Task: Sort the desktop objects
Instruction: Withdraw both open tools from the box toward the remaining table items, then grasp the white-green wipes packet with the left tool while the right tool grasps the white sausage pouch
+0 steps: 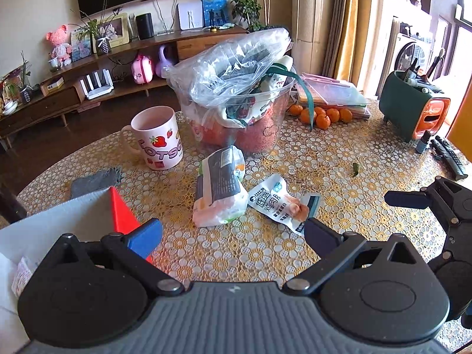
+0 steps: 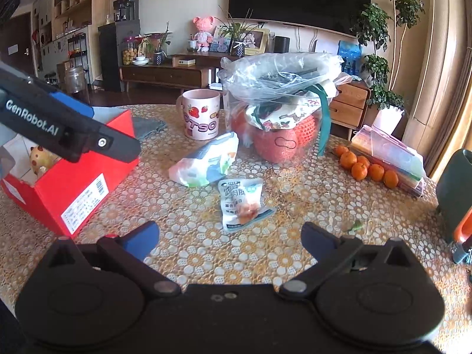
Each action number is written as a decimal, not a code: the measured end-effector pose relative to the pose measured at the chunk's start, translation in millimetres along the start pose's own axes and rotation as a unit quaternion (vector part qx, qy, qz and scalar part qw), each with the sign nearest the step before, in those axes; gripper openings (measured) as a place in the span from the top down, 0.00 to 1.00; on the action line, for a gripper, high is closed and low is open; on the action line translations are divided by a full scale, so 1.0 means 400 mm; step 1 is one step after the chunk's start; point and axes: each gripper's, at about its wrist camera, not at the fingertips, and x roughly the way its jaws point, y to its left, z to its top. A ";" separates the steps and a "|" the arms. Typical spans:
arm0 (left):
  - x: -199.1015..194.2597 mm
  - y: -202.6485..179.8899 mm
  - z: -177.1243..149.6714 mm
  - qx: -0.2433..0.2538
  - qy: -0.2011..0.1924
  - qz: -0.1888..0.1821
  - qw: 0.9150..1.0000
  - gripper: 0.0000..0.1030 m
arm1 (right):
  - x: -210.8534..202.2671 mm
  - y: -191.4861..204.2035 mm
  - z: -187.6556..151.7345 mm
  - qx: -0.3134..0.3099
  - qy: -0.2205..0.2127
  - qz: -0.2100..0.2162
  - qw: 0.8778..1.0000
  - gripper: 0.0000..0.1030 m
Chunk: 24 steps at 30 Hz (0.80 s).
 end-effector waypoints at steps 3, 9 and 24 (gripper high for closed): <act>0.081 0.011 0.056 -0.007 0.012 0.014 1.000 0.00 | 0.066 -0.016 0.014 -0.012 0.004 -0.001 1.000 0.00; 0.218 0.020 0.112 -0.011 0.051 0.031 0.998 0.00 | 0.207 -0.059 0.029 -0.005 0.028 -0.006 1.000 0.00; 0.381 0.018 0.131 0.002 0.111 0.053 0.992 0.00 | 0.385 -0.050 0.053 -0.049 0.054 0.016 0.997 0.03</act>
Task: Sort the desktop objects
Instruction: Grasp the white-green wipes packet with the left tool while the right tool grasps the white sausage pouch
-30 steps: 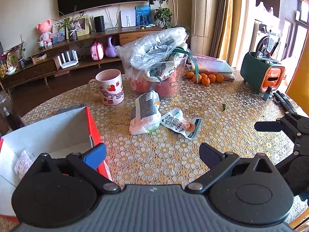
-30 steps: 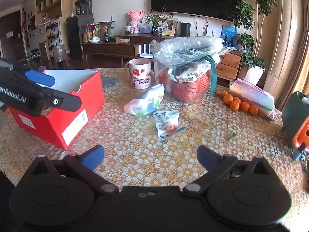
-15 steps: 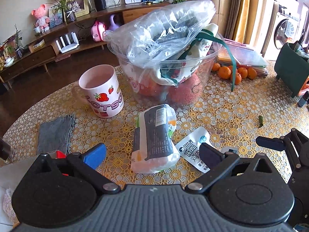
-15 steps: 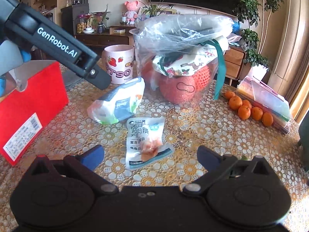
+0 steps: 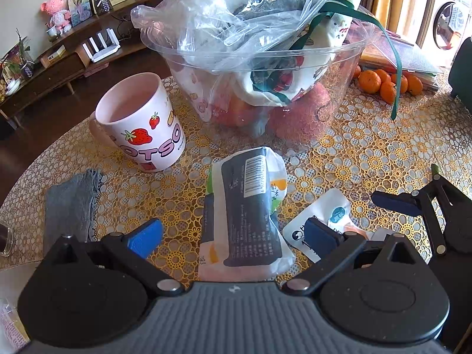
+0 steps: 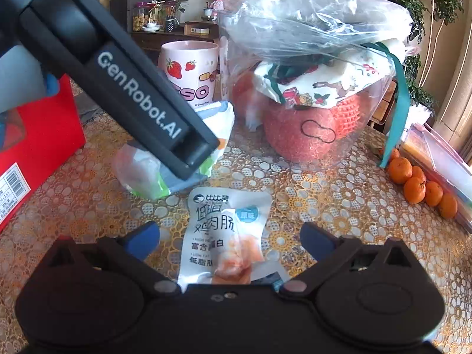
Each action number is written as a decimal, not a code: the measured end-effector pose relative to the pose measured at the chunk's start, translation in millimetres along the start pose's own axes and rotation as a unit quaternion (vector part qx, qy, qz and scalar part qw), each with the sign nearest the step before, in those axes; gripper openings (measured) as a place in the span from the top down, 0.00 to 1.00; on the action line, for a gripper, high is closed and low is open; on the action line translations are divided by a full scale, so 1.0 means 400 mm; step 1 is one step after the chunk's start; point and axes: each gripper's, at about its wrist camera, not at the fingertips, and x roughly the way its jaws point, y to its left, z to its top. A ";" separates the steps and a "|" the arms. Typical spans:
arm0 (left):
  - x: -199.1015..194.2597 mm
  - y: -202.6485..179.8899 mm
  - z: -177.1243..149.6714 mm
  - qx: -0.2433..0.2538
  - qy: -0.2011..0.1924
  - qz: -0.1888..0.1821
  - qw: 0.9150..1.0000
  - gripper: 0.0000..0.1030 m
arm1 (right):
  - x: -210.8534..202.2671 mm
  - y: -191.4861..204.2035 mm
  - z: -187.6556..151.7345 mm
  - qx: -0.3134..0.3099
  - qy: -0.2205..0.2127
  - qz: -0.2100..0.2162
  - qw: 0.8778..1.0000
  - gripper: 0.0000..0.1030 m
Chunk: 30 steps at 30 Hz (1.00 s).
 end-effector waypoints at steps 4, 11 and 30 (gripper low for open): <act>0.015 0.006 0.000 -0.005 0.008 -0.007 1.000 0.00 | 0.024 -0.008 0.005 0.010 0.007 0.009 1.000 0.09; 0.028 0.002 -0.007 -0.005 0.011 -0.020 1.000 0.05 | 0.029 -0.020 0.004 0.039 -0.003 0.026 0.999 0.24; -0.008 0.001 -0.033 -0.013 0.016 -0.033 0.999 0.74 | -0.027 -0.031 -0.003 0.061 -0.014 0.021 0.998 0.49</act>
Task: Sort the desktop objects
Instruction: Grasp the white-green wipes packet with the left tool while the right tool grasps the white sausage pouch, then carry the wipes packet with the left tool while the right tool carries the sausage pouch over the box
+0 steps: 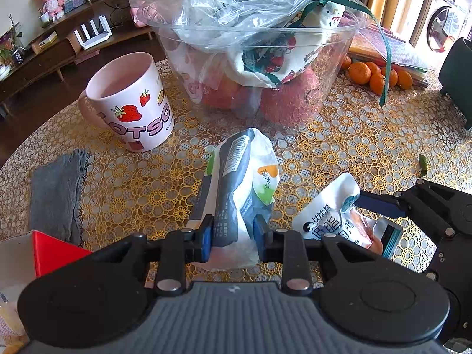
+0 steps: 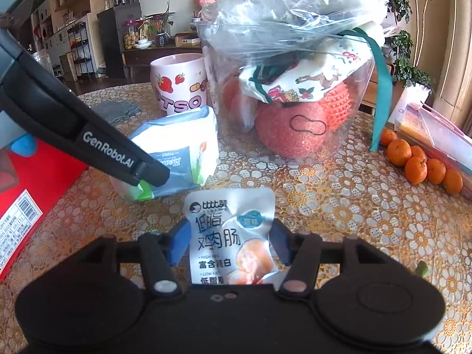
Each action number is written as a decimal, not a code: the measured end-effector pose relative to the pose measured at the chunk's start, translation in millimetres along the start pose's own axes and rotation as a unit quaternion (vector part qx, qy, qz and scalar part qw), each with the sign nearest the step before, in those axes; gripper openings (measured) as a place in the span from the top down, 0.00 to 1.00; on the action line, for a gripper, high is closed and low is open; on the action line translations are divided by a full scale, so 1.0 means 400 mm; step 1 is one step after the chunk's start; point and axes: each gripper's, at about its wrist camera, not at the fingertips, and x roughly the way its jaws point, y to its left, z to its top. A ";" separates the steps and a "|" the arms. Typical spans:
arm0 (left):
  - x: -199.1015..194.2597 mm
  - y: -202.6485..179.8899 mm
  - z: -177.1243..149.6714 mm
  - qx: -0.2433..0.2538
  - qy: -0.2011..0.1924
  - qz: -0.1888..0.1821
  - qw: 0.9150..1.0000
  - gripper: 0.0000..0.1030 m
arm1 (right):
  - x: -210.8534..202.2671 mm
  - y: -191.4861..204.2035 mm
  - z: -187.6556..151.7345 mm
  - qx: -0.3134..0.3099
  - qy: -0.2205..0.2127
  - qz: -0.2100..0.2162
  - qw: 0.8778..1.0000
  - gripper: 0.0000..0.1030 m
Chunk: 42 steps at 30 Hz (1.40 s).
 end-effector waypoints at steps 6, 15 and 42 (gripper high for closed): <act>-0.046 -0.015 -0.028 0.008 -0.003 -0.010 1.000 0.75 | -0.049 -0.006 -0.019 0.014 0.001 0.001 1.000 0.56; -0.123 -0.045 -0.081 0.017 -0.011 -0.031 0.999 0.77 | -0.149 -0.010 -0.053 0.036 -0.003 0.007 0.999 0.57; -0.381 -0.005 -0.265 -0.021 -0.060 -0.093 0.994 0.89 | -0.410 0.068 -0.066 0.056 -0.023 -0.002 0.998 0.57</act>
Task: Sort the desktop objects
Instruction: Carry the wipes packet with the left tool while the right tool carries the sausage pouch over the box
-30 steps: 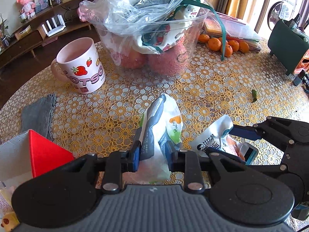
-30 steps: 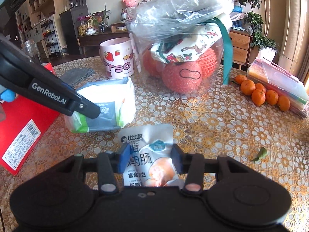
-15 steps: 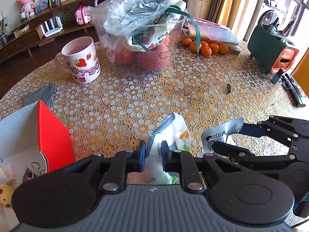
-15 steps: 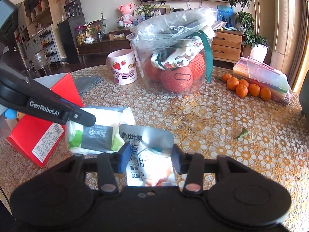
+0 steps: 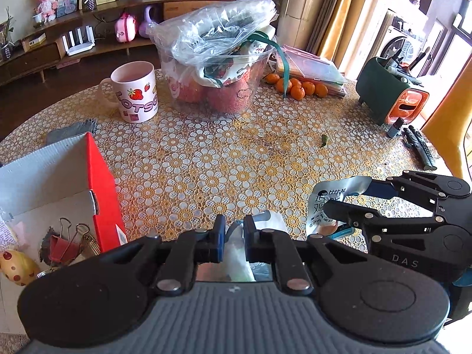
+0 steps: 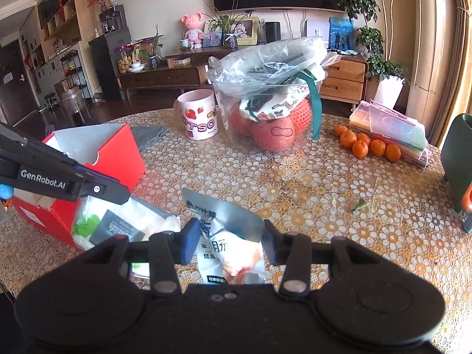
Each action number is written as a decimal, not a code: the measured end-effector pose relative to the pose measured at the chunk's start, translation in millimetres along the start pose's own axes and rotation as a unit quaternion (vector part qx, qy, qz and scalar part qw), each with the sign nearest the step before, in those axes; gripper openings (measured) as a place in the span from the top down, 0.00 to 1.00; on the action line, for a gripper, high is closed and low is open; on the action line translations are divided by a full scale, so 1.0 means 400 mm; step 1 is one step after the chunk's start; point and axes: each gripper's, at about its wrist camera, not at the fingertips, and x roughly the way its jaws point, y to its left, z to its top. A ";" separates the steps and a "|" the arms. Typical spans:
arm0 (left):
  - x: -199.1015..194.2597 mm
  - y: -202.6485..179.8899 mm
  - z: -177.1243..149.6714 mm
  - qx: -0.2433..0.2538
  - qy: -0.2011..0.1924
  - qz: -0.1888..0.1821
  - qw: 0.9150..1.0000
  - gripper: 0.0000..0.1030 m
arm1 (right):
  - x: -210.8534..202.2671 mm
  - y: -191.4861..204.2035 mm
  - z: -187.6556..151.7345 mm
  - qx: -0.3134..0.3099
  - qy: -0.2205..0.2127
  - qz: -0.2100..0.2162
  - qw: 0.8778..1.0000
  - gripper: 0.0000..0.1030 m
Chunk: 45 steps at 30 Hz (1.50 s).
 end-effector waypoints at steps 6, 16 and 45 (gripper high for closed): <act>-0.090 0.039 0.004 -0.019 -0.024 -0.005 1.000 0.89 | -0.046 0.036 0.037 -0.004 -0.004 0.004 1.000 0.57; -0.255 0.148 0.033 -0.041 -0.075 0.018 0.996 0.89 | -0.081 0.152 0.151 -0.029 -0.009 0.020 0.999 0.57; -0.348 0.646 -0.070 -0.134 -0.091 0.133 0.978 0.89 | 0.197 0.634 0.326 -0.091 0.084 0.115 0.986 0.57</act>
